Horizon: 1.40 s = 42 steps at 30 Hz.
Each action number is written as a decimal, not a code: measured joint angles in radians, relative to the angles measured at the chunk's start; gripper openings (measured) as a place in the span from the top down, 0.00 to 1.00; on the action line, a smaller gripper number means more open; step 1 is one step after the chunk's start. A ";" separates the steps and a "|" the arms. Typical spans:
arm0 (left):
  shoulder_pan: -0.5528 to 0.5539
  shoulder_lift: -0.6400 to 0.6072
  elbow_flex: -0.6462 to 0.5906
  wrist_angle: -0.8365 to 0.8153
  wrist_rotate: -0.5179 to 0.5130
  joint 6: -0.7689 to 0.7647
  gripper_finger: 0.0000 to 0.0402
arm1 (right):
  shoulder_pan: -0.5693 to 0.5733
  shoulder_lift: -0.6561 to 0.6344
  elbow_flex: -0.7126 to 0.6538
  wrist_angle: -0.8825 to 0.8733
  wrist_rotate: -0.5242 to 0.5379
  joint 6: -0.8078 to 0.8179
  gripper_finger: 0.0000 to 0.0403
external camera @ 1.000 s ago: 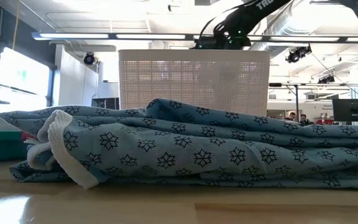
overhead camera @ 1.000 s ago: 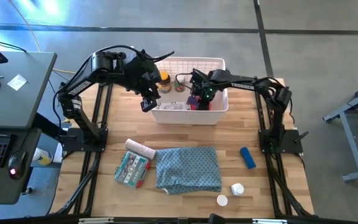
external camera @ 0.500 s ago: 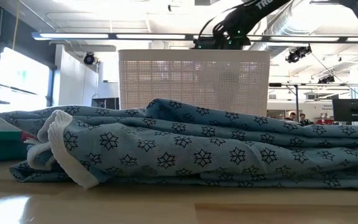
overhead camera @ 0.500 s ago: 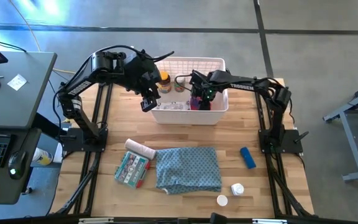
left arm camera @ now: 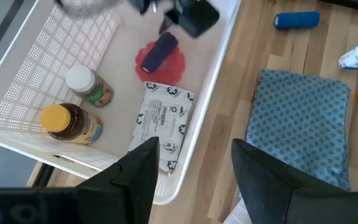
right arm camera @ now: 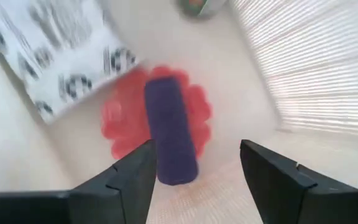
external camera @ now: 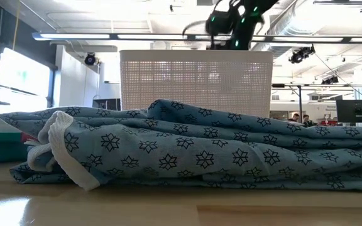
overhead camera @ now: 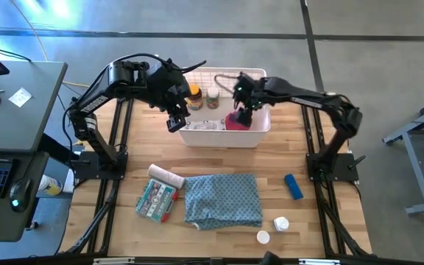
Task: Pick & place medical supplies in basket/bin
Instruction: Put the blue bandage into the white bin
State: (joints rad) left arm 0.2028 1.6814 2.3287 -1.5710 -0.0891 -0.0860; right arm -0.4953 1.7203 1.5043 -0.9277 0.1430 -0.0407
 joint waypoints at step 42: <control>0.001 0.000 -0.001 0.049 -0.047 0.184 0.42 | 0.559 -0.497 -0.502 -0.427 -0.531 1.102 0.51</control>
State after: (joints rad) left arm 0.2034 1.6814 2.3280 -1.5219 -0.1360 0.0985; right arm 0.0640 1.2232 1.0023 -1.3547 -0.3878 1.0615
